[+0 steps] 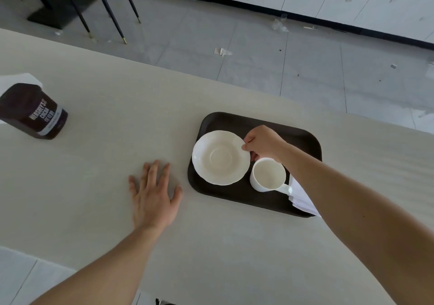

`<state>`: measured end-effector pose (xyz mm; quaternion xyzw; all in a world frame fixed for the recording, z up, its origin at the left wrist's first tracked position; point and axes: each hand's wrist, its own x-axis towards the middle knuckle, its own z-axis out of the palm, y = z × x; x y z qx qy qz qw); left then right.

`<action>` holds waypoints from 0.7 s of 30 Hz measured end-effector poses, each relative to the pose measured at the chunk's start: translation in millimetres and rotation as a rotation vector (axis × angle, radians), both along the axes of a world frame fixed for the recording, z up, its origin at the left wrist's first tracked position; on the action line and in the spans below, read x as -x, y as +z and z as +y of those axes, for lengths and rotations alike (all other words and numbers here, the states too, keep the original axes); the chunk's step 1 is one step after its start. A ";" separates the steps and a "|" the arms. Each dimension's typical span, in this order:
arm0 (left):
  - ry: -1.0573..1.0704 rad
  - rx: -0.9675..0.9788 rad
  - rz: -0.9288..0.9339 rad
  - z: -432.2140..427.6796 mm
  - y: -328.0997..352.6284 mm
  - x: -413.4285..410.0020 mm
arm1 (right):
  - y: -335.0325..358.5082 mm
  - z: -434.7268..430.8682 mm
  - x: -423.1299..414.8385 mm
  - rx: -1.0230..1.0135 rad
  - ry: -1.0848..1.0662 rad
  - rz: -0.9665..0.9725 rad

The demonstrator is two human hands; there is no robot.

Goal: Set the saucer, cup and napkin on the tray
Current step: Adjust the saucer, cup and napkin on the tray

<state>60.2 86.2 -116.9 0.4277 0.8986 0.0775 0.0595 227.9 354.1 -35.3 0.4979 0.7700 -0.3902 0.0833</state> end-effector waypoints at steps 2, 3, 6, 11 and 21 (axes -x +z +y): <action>-0.001 -0.004 0.008 -0.2 -0.9 0.0 | -2.5 3.5 -0.5 0.038 -0.042 0.026; 0.000 -0.003 0.013 -0.5 -1.3 0.2 | -3.3 4.8 -1.0 0.059 -0.060 0.037; 0.000 0.005 0.020 -1.0 -2.2 1.0 | -3.8 6.5 -1.6 0.109 -0.093 0.061; 0.000 0.004 0.016 -1.1 -0.5 -0.4 | -3.7 9.7 -4.1 0.134 -0.141 0.081; 0.004 0.020 0.021 -0.9 0.2 0.0 | -2.1 18.4 -3.7 0.141 -0.291 0.145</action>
